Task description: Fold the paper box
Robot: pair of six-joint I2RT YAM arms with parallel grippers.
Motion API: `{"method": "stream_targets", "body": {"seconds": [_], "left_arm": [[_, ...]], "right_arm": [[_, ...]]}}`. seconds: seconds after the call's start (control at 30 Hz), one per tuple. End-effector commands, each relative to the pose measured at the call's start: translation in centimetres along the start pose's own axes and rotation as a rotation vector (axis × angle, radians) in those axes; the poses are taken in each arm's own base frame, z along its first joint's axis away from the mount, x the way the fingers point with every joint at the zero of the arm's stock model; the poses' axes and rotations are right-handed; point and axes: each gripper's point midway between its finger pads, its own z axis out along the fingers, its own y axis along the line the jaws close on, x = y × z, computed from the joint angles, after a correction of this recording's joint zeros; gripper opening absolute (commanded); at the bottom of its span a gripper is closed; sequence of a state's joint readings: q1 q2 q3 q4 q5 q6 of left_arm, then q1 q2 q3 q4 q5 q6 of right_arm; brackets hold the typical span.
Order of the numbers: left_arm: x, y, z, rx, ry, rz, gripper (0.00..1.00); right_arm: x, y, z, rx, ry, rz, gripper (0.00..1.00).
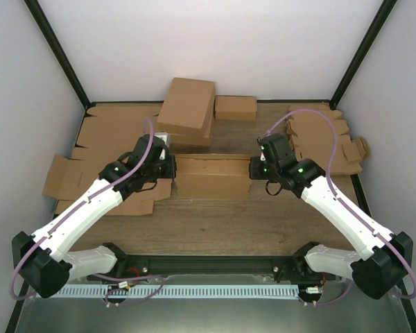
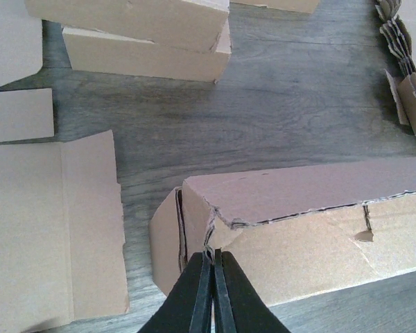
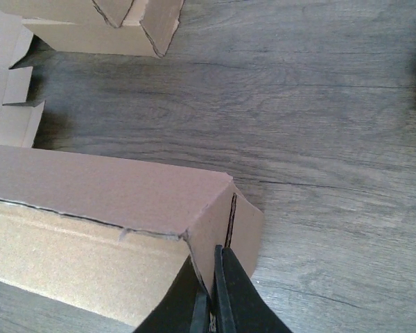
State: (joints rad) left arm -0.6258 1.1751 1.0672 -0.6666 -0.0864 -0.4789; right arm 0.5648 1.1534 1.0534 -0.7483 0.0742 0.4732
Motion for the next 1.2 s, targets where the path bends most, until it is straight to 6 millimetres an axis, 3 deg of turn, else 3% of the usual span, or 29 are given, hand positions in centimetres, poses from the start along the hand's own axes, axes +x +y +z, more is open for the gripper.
{"method": "stream_targets", "body": {"seconds": [0.0,0.2,0.6,0.9,1.17], "left_arm": [[4.7,1.1,1.4,-0.041,0.173,0.022,0.04],[4.2,2.3,0.9,-0.118,0.168,0.065,0.04],[3.0,2.8,0.6,-0.172,0.167,0.115,0.04],[3.6,3.2,0.7,-0.188,0.192,0.135,0.04],[5.7,2.7,1.6,-0.133,0.239,0.116,0.04]], "right_arm": [[5.6,-2.3,0.6,0.139,0.201,-0.014,0.01],[6.4,-2.1,1.2,0.16,0.218,-0.024,0.01],[4.9,-2.2,0.2,0.19,0.18,-0.044,0.01],[6.4,-2.6,0.9,0.185,0.212,-0.032,0.01],[7.7,-2.8,1.2,0.17,0.234,-0.023,0.01]]}}
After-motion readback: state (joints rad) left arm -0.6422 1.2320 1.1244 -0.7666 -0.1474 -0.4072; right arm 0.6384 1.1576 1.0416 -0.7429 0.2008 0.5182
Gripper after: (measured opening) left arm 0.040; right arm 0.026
